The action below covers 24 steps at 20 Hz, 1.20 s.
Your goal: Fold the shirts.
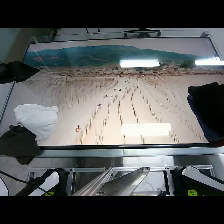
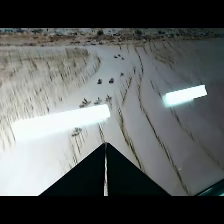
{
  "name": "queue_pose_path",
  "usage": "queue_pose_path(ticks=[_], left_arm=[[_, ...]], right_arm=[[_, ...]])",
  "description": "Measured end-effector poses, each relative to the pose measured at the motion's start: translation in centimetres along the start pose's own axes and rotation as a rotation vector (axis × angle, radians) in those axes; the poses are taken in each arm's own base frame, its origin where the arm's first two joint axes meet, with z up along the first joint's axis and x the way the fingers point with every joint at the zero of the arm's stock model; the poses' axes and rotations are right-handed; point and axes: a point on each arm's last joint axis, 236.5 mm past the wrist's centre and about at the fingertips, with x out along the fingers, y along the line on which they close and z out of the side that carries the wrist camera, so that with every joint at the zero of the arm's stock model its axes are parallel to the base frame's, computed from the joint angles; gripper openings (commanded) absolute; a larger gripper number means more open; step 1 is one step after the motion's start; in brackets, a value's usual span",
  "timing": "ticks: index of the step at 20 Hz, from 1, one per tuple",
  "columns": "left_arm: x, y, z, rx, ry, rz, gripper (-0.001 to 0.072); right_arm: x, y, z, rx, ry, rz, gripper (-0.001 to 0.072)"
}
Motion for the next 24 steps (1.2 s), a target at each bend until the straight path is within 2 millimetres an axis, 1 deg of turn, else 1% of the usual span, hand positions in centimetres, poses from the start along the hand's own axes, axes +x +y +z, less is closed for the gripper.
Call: queue_pose_path(ticks=[1, 3, 4, 7, 9, 10, 11, 12, 13, 14, 15, 16, 17, 19, 21, 23, 24], left_arm=[[0.0, 0.0, 0.0, -0.002, 0.001, -0.001, 0.0022], [0.0, 0.0, -0.1, -0.005, 0.002, -0.001, 0.0023], [0.0, 0.0, -0.1, -0.005, 0.002, -0.001, 0.0023], [0.1, 0.0, -0.1, -0.007, 0.004, -0.001, 0.0022], [0.1, 0.1, 0.0, -0.008, 0.003, -0.001, 0.0022], [0.1, 0.1, 0.0, -0.011, 0.0, 0.0, 0.0022], [0.1, 0.2, 0.1, -0.011, -0.004, 0.002, 0.0022], [0.1, 0.2, 0.2, -0.011, -0.008, 0.003, 0.0022], [0.1, 0.2, 0.3, -0.011, -0.011, 0.004, 0.0022], [0.1, 0.2, 0.3, -0.012, -0.012, 0.004, 0.0022], [0.0, 0.1, 0.3, -0.015, -0.011, 0.003, 0.0022], [0.0, 0.0, 0.2, -0.016, -0.008, 0.001, 0.0022], [-0.1, -0.2, 0.0, -0.018, -0.002, -0.002, 0.0022], [-0.1, -0.6, -1.1, -0.023, 0.035, -0.017, 0.0022], [0.0, -1.2, -3.5, -0.046, 0.084, -0.034, 0.0022], [0.3, -1.8, -6.9, -0.091, 0.128, -0.047, 0.0023], [0.5, -2.2, -9.2, -0.117, 0.152, -0.054, 0.0023]], right_arm=[[0.6, -0.8, -0.4, 0.002, 0.014, -0.011, 0.0076], [1.4, -2.0, -1.1, 0.003, 0.037, -0.031, 0.0711], [1.6, -2.3, -1.2, 0.001, 0.042, -0.033, 0.0694], [1.6, -2.7, -1.8, -0.037, 0.062, -0.036, 0.0694], [0.7, -2.6, -1.7, -0.058, 0.063, -0.035, 0.0694], [-0.1, -2.3, -1.5, -0.067, 0.06, -0.024, 0.0694], [-1.0, -1.5, -1.4, -0.072, 0.056, 0.004, 0.0695], [-2.3, 0.0, -1.1, -0.079, 0.042, 0.06, 0.0694], [-3.5, 1.8, -1.2, -0.096, 0.035, 0.131, 0.0691], [-4.9, 4.4, -1.9, -0.134, 0.031, 0.222, 0.0689], [-6.5, 7.0, -2.7, -0.183, 0.018, 0.311, 0.0639], [-7.9, 9.2, -3.6, -0.236, 0.007, 0.376, 0.0346], [-9.2, 11.5, -5.1, -0.305, 0.002, 0.431, 0.0007], [-11.0, 15.3, -8.8, -0.455, 0.007, 0.512, 0.0016], [-12.1, 18.4, -13.7, -0.63, 0.03, 0.572, 0.0016], [-12.3, 20.6, -19.5, -0.794, 0.063, 0.625, 0.0017], [-12.0, 21.3, -22.7, -0.871, 0.085, 0.648, 0.0018]])
